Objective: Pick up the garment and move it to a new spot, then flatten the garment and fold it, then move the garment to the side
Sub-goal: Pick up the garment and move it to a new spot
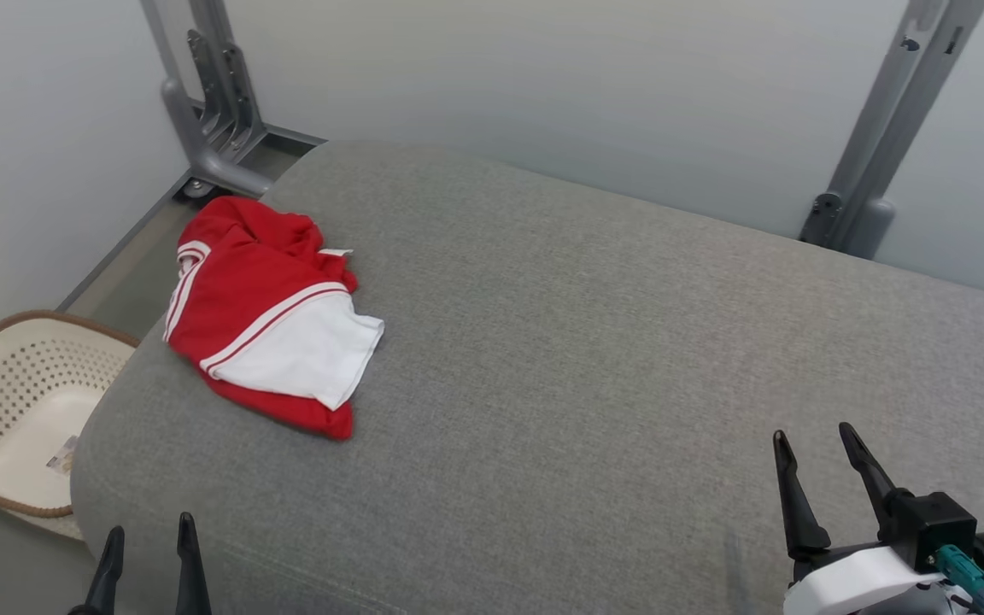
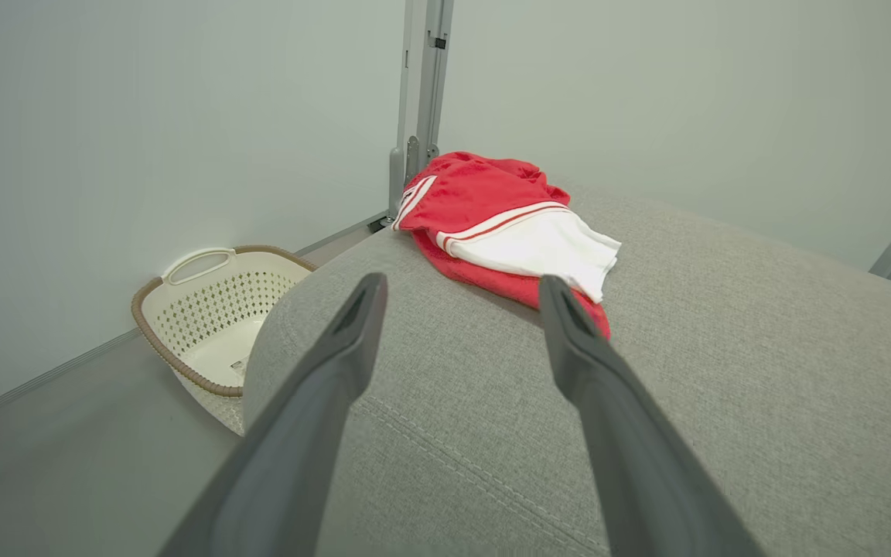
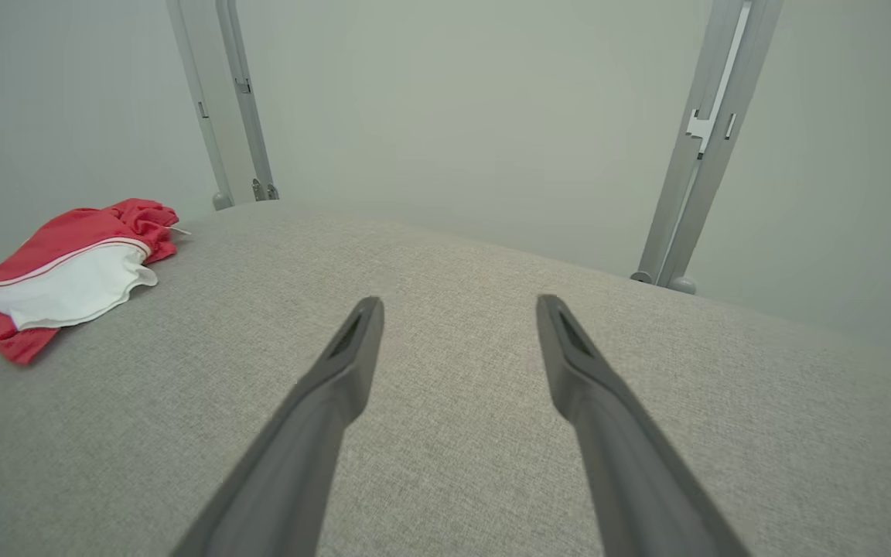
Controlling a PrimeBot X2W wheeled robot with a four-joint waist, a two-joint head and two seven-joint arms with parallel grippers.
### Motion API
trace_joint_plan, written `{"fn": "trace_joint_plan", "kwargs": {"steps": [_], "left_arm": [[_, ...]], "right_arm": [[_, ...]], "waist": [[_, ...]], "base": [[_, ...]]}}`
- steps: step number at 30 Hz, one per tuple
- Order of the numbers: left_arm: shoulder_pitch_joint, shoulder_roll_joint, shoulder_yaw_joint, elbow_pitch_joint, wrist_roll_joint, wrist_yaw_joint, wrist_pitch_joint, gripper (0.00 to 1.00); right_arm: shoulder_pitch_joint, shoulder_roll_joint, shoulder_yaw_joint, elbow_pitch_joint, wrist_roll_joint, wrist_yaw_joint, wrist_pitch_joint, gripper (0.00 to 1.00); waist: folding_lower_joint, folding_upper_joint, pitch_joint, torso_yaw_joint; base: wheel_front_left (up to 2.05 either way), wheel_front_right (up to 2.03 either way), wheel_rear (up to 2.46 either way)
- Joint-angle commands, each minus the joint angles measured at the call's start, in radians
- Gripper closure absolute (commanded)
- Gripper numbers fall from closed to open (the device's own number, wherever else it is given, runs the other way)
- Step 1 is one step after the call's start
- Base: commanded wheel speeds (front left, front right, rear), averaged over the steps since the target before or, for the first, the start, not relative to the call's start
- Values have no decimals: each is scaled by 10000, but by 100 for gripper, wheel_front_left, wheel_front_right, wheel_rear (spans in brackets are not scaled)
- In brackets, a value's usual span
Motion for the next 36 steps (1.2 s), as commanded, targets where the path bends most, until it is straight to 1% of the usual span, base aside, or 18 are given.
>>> {"fn": "trace_joint_plan", "kwargs": {"steps": [1, 5, 8, 10, 11, 12, 15, 17, 18, 20, 22, 23, 24, 28, 30, 32, 34, 36], "left_arm": [[98, -15, 14, -72, -25, -30, 3, 0], [200, -34, 25, -166, 4, -30, 3, 0], [41, -42, -256, -53, -53, -30, 3, 0], [-293, 23, -632, 89, -85, -30, 3, 0], [-742, 140, -890, 244, -272, -29, 3, 0], [-1033, 142, -1040, 379, -414, -29, 3, 0], [-2239, 115, -1461, 1205, -980, -29, 9, 0], [-3118, 385, -1666, 1785, -1155, -29, 123, 0], [-3538, 419, -1778, 2065, -1345, -29, 151, 0], [-4459, 523, -1821, 2724, -1669, -29, 353, 0], [-5345, 538, -1879, 3363, -2246, -29, 696, 0], [-5758, 529, -1746, 3717, -2600, -29, 857, 0], [-6118, 643, -1672, 4120, -2773, -28, 1089, 0], [-7500, 909, -1633, 5487, -3344, -31, 1685, 0], [-8040, 1088, -1499, 6170, -3596, -29, 1779, 0], [-8464, 1345, -1669, 6759, -3544, -30, 1825, 0], [-8822, 1425, -1620, 7318, -3770, -30, 1883, 0], [-9127, 1624, -1648, 7789, -3728, -28, 1776, 0]], "right_arm": [[-47, -27, 10, 49, 56, -14, -27, 0], [187, -27, -90, 71, 82, -14, -27, 0], [347, -26, -291, -12, 56, -14, -27, 0], [442, -22, -417, -107, 3, -14, -27, 0], [304, -177, -432, -279, -88, -14, -27, 0], [99, -318, -444, -388, -138, -14, -29, 0], [-501, -816, -309, -637, -246, -14, -27, 0], [-920, -1179, -136, -747, -248, -14, -27, 0], [-1162, -1372, -74, -815, -240, -14, -27, 0], [-1577, -1689, -68, -950, -188, -14, -27, 0], [-1896, -1940, -21, -1104, -175, -14, -27, 0], [-2035, -2051, -13, -1167, -170, -14, -27, 0], [-2165, -2141, 36, -1214, -165, -14, -27, 0], [-2663, -2433, 138, -1398, -120, -14, -27, 0], [-2860, -2544, 227, -1477, -82, -14, -27, 0], [-3119, -2614, 234, -1556, -71, -14, -27, 0], [-3252, -2666, 253, -1617, -54, -14, -27, 0], [-3353, -2718, 292, -1670, -31, -14, -27, 0]], "waist": [[0, 0, 127, 388], [0, 0, 146, 397], [0, 0, 197, 423], [0, 0, 274, 466], [0, 0, 736, 373], [0, 0, 1090, 300], [0, 0, 2290, 56], [0, 0, 2974, -153], [0, 0, 3355, -263], [0, 0, 4021, -443], [0, 0, 4636, -598], [0, 0, 4875, -667], [0, 0, 5139, -771], [0, 0, 5900, -1095], [0, 0, 6172, -1267], [0, 0, 6409, -1442], [0, 0, 6580, -1572], [0, 0, 6709, -1663]], "base": [[0, 0, 0], [0, 0, 0], [0, 0, 0], [0, 0, 0], [0, 0, 0], [0, 0, 0], [0, 0, 0], [0, 0, 0], [0, 0, 0], [0, 0, 0], [0, 0, 0], [0, 0, 0], [0, 0, 0], [0, 0, 0], [0, 0, 0], [0, 0, 0], [0, 0, 0], [0, 0, 0]]}}
